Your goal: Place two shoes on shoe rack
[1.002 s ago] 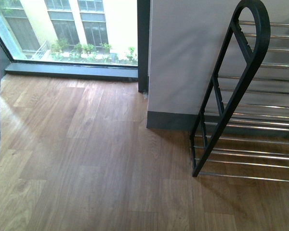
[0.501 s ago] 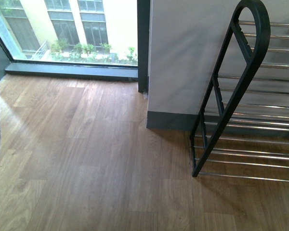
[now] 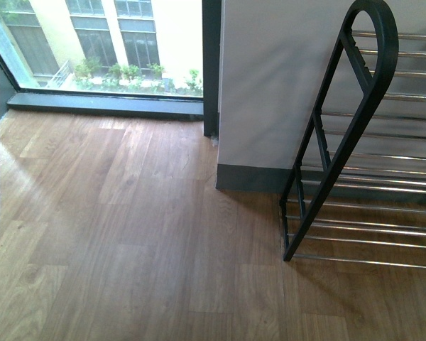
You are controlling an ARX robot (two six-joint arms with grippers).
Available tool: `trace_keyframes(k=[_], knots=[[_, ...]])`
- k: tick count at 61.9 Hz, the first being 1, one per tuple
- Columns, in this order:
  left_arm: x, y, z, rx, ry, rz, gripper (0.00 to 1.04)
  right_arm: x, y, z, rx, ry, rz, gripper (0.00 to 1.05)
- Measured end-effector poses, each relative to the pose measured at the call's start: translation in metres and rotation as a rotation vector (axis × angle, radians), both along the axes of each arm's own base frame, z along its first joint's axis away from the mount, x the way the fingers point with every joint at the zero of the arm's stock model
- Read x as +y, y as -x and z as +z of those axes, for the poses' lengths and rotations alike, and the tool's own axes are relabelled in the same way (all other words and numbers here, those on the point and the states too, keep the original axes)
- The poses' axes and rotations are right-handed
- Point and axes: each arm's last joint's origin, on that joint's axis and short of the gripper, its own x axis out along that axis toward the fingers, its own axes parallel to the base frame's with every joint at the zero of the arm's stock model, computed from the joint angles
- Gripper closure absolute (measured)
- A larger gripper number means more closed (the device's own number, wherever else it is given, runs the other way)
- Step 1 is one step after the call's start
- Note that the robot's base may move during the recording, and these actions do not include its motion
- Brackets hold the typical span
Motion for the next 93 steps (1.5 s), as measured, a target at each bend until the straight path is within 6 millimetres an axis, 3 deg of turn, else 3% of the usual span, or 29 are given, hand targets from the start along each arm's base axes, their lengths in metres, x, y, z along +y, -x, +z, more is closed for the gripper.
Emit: trace_keyframes(k=[20, 41, 76, 93], knots=[[0.0, 0.0, 0.0, 0.0, 0.0, 0.001, 1.03, 0.0, 0.013, -0.003, 0.009, 0.0, -0.002, 1.03], [0.0, 0.0, 0.0, 0.0, 0.0, 0.0, 1.03, 0.0, 0.013, -0.003, 0.006, 0.0, -0.002, 1.03], [0.0, 0.0, 0.0, 0.0, -0.001, 0.003, 1.03, 0.0, 0.014, -0.003, 0.005, 0.0, 0.002, 0.08], [0.0, 0.0, 0.0, 0.0, -0.001, 0.002, 1.03, 0.0, 0.014, -0.003, 0.006, 0.0, 0.002, 0.09]])
